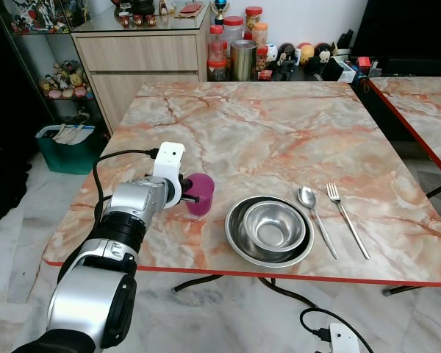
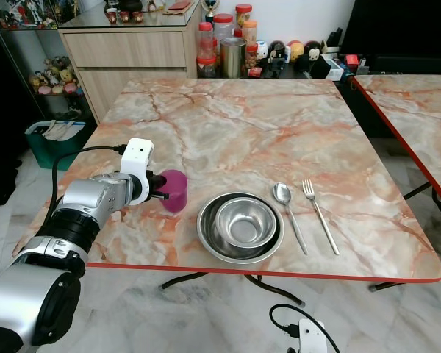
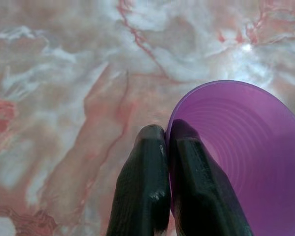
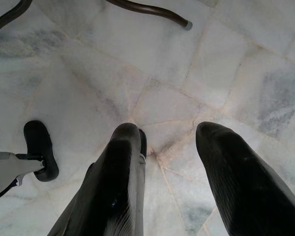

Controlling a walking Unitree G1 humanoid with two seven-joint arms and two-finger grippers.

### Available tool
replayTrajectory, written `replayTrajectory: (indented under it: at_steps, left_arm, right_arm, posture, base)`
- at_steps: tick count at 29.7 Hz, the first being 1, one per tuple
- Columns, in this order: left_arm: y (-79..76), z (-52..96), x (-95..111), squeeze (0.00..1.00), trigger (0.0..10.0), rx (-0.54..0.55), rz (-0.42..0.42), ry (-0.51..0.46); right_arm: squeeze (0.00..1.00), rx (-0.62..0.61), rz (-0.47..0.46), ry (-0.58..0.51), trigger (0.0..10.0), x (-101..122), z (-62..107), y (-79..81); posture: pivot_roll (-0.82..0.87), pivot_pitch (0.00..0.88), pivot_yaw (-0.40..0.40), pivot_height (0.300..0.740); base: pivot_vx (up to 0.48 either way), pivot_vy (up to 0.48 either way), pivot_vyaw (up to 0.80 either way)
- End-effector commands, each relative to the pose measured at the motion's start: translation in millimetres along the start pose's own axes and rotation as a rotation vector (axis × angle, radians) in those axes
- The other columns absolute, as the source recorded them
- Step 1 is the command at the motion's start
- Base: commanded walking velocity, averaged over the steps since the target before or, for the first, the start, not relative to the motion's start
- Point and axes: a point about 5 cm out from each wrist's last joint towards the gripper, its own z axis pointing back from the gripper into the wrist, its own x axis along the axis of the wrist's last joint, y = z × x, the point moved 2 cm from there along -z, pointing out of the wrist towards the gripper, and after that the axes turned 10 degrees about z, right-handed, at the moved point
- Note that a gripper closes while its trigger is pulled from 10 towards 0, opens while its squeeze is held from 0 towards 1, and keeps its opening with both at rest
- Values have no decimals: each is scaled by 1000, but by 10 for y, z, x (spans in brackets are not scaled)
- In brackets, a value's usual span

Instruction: Setting the table

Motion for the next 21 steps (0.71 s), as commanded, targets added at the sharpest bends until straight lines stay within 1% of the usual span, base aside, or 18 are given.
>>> replayTrajectory:
  at_steps: [1, 5, 6, 16, 17, 18, 21]
  left_arm:
    - [19, 18, 1, 933, 10000, 5, -9, 0]
    - [11, 18, 2, 953, 10000, 2, -8, -1]
    - [9, 18, 4, 1000, 10000, 1, -10, -2]
    - [1, 23, 19, 1000, 10000, 1, -13, -14]
    - [3, 23, 24, 725, 10000, 4, -15, -18]
    - [14, 26, 44, 0, 10000, 17, -20, -35]
    - [33, 35, 87, 0, 10000, 33, -21, -62]
  right_arm:
    - [0, 0, -14, -1, 10000, 19, -3, 3]
    - [0, 0, -13, -1, 10000, 20, -3, 2]
    - [0, 0, -12, -1, 10000, 21, -3, 2]
    - [0, -1, -12, -1, 10000, 22, -3, 1]
    - [0, 0, -11, -1, 10000, 22, -3, 1]
    - [0, 0, -11, -1, 10000, 21, -3, 0]
    - [0, 0, -10, -1, 10000, 21, -3, 0]
  posture:
    - [68, 0, 33, 740]
    - [70, 0, 32, 740]
    - [70, 0, 32, 740]
    - [68, 0, 31, 740]
    - [68, 0, 31, 740]
    - [69, 0, 30, 740]
    - [70, 0, 29, 740]
  base:
    - [0, 0, 0]
    - [0, 0, 0]
    - [0, 0, 0]
    - [0, 0, 0]
    - [0, 0, 0]
    - [0, 0, 0]
    - [0, 0, 0]
